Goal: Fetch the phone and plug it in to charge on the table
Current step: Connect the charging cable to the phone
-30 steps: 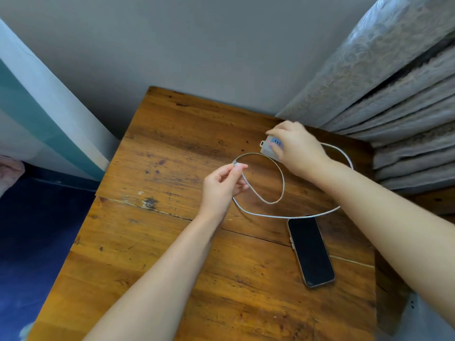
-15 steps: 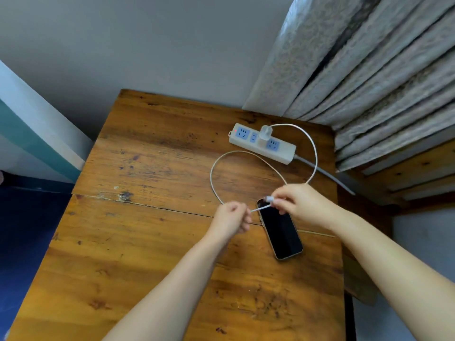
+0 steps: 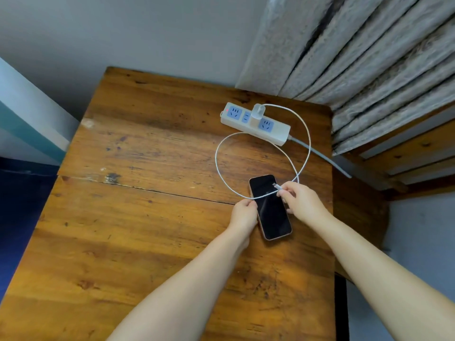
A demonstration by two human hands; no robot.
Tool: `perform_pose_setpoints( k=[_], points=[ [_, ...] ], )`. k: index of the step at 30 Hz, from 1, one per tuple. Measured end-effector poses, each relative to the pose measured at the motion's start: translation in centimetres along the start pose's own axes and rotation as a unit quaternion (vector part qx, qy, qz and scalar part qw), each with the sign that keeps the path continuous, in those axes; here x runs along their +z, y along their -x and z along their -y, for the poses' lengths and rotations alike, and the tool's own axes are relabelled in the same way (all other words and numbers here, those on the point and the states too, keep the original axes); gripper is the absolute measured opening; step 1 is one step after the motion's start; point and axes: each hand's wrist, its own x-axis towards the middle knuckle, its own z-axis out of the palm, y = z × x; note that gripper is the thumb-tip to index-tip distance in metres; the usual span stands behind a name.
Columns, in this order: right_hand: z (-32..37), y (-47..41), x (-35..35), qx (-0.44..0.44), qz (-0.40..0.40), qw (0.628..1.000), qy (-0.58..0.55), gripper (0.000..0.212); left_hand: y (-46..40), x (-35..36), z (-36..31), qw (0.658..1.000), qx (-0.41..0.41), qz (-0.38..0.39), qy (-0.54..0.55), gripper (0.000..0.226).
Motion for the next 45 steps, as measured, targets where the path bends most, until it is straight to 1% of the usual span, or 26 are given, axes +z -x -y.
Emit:
perform_pose_setpoints(
  k=[2,4,7,9,10,12,14,15,16,17,19,20,21,22,24,26,31,35,37,40,45],
  points=[
    [0.6,0.0,0.2,0.008,0.018,0.998,-0.054,0.012,-0.2,-0.8,0.0,1.000,0.007,-0.006,0.024,0.023],
    [1.8,0.1,0.8,-0.003,0.036,0.994,-0.098,0.013,-0.3,-2.4,-0.1,0.999,0.032,0.006,0.035,0.022],
    [4.1,0.1,1.4,-0.015,0.065,0.988,-0.137,0.013,-0.3,-5.5,-0.8,0.993,0.071,0.079,0.059,0.029],
    [5.8,-0.2,1.3,-0.039,0.068,0.990,-0.119,0.013,0.0,-7.9,-1.7,0.987,0.068,0.116,0.083,0.034],
    [6.5,-0.4,1.1,-0.059,0.057,0.993,-0.088,0.013,0.2,-9.0,-2.2,0.989,0.065,0.116,0.064,0.036],
    [7.9,-0.9,0.7,-0.101,0.031,0.994,0.000,0.015,0.8,-11.5,-3.2,0.994,0.067,0.081,0.012,0.035],
    [9.3,-1.2,0.3,-0.130,0.031,0.988,0.073,0.017,1.3,-14.0,-4.2,0.997,0.078,-0.003,0.009,0.032],
    [10.2,-1.2,0.5,-0.150,0.051,0.984,0.083,0.018,1.5,-15.4,-4.7,0.993,0.086,-0.063,0.044,0.031],
    [11.0,-1.0,0.7,-0.173,0.084,0.978,0.075,0.020,1.6,-16.6,-5.4,0.983,0.097,-0.114,0.107,0.030],
    [11.9,-0.5,1.1,-0.193,0.130,0.971,0.048,0.023,1.8,-17.6,-6.1,0.966,0.110,-0.148,0.181,0.030],
    [13.5,0.7,2.3,-0.205,0.242,0.948,-0.023,0.028,2.2,-19.3,-7.7,0.927,0.136,-0.167,0.308,0.031],
    [14.0,1.3,3.0,-0.202,0.286,0.936,-0.044,0.030,2.4,-19.8,-8.5,0.912,0.142,-0.158,0.351,0.031],
    [14.6,1.8,3.9,-0.203,0.312,0.927,-0.047,0.031,2.7,-20.3,-9.1,0.904,0.143,-0.143,0.377,0.029],
    [15.0,2.3,4.6,-0.207,0.322,0.923,-0.044,0.031,3.0,-20.3,-9.6,0.901,0.138,-0.124,0.391,0.024],
    [15.7,3.0,5.8,-0.215,0.322,0.921,-0.051,0.029,3.5,-19.9,-10.2,0.902,0.128,-0.089,0.403,0.019],
    [16.2,3.3,6.5,-0.217,0.320,0.920,-0.072,0.027,3.7,-19.2,-10.4,0.903,0.120,-0.067,0.406,0.018],
    [16.6,3.5,6.4,-0.208,0.333,0.914,-0.096,0.025,3.8,-18.5,-10.7,0.899,0.118,-0.027,0.420,0.026],
    [16.7,3.6,6.0,-0.200,0.343,0.913,-0.091,0.036,3.6,-18.5,-10.8,0.904,0.134,-0.011,0.406,0.024],
    [16.7,3.5,6.0,-0.186,0.346,0.914,-0.100,0.032,3.5,-18.5,-10.9,0.905,0.144,0.000,0.401,0.028],
    [16.5,3.3,6.3,-0.168,0.347,0.915,-0.123,0.026,3.4,-18.5,-11.0,0.914,0.162,0.011,0.372,0.025],
    [15.8,3.3,7.4,-0.162,0.319,0.919,-0.165,0.031,3.2,-18.4,-11.0,0.923,0.194,0.017,0.332,0.025]
  ],
)
